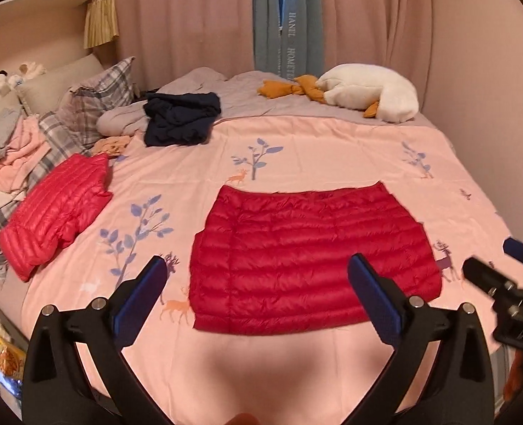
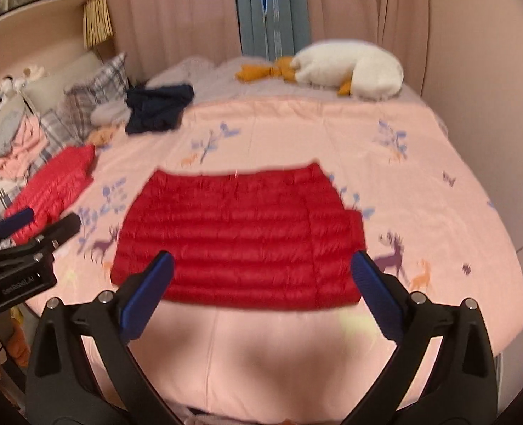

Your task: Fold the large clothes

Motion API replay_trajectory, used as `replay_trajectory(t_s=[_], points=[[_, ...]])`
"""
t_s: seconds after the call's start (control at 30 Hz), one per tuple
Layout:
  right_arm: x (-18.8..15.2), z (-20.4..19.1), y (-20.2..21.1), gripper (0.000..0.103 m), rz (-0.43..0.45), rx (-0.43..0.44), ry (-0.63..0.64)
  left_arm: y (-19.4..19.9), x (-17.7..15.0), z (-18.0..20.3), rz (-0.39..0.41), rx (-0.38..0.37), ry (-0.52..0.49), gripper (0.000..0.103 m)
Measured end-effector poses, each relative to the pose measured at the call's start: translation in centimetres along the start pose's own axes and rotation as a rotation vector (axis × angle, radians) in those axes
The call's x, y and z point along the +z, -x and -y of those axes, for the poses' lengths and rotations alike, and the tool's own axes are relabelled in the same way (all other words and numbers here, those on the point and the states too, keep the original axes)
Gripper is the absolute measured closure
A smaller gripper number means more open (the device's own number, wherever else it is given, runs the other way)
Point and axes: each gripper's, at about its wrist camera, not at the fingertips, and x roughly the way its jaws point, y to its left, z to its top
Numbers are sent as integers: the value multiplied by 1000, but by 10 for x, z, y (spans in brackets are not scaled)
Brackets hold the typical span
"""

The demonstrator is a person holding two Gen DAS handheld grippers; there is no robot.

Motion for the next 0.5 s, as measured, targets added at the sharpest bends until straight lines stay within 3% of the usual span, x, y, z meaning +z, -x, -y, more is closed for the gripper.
replay_trajectory(t_s=[0.1, 0.5], points=[[-9, -4, -15, 2, -46, -15, -6, -5, -6, 2, -30, 13, 0, 1], [-16, -20, -25, 2, -70, -32, 56, -11, -15, -2, -64, 21, 8, 1]])
